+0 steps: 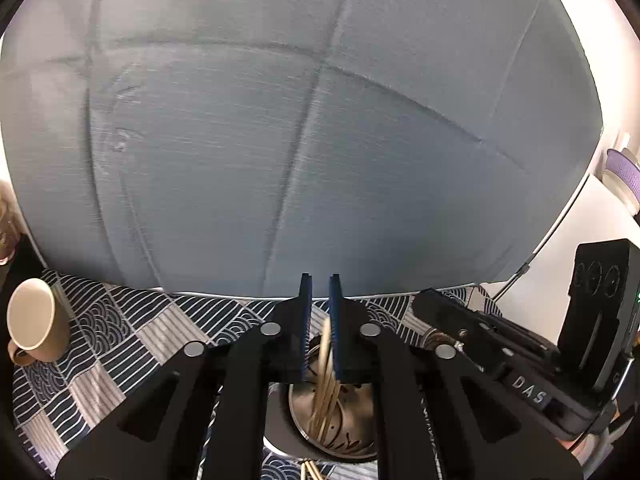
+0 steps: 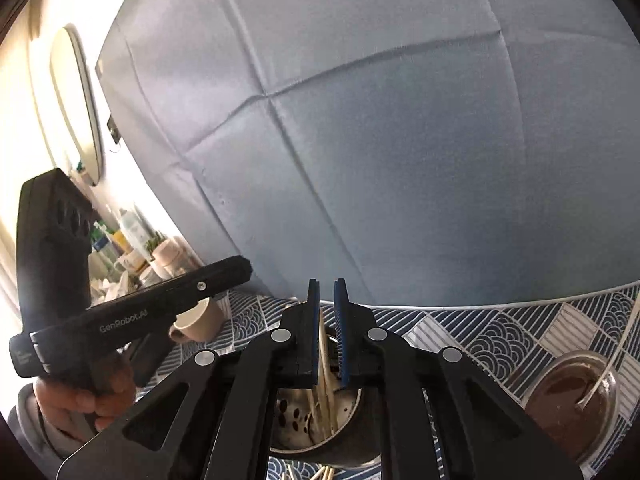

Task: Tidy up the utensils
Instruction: 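Open the left tool into the holder while the right tool drops its chopstick in, then pull both open tools back from the holder toward the loose chopsticks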

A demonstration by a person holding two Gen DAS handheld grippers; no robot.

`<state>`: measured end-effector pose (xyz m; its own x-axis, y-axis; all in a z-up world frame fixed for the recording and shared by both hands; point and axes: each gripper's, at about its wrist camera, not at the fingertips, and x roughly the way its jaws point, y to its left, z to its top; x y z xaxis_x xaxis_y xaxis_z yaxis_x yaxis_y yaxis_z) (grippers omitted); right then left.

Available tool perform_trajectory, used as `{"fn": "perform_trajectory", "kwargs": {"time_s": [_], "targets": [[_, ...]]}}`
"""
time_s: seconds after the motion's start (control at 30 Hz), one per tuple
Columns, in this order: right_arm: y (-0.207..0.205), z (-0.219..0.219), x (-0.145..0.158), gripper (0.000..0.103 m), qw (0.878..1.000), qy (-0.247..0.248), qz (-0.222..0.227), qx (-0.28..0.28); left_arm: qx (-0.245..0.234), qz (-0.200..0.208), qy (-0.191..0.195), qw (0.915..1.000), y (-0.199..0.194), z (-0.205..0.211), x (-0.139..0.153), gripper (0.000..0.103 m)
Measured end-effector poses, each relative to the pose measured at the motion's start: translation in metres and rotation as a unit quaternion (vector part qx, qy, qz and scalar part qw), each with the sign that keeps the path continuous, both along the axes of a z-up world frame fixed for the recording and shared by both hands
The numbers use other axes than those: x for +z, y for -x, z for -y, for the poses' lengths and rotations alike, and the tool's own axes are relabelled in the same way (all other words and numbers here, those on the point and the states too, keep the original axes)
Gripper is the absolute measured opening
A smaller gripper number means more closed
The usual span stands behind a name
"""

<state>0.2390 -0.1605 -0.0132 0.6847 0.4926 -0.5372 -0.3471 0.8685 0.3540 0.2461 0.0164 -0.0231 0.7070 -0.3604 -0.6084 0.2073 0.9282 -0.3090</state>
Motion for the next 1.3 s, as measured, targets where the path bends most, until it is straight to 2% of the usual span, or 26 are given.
{"fn": "perform_trajectory", "kwargs": {"time_s": [0.1,0.2,0.3,0.43,0.63,0.9,1.13,1.3], "targets": [[0.006,0.001,0.004,0.009,1.0,-0.001,0.004,-0.004,0.003,-0.001,-0.008,1.0,0.006,-0.001,0.002,0.01],[0.011,0.001,0.007,0.01,1.0,0.001,0.003,-0.007,0.008,-0.004,-0.011,0.9999,0.015,-0.008,0.003,0.017],[0.019,0.003,0.009,0.028,1.0,0.005,0.002,-0.012,0.015,-0.008,-0.013,0.9998,0.021,-0.011,0.001,0.033],[0.029,0.001,0.011,0.03,0.999,0.03,0.005,-0.01,0.034,-0.021,-0.018,0.999,0.03,-0.018,-0.004,0.058],[0.043,0.006,0.015,0.047,0.999,0.044,0.013,-0.018,0.048,-0.044,-0.03,0.9974,0.041,-0.024,-0.013,0.076],[0.055,0.012,0.008,0.063,0.998,0.062,-0.012,-0.026,0.059,-0.076,-0.058,0.9937,0.055,-0.03,-0.03,0.091],[0.067,0.016,-0.001,0.07,0.996,0.076,-0.028,-0.026,0.059,-0.112,-0.079,0.9888,0.062,-0.033,-0.054,0.096],[0.079,0.014,-0.01,0.072,0.994,0.103,-0.032,-0.009,0.059,-0.151,-0.098,0.9819,0.07,-0.037,-0.08,0.096]]}}
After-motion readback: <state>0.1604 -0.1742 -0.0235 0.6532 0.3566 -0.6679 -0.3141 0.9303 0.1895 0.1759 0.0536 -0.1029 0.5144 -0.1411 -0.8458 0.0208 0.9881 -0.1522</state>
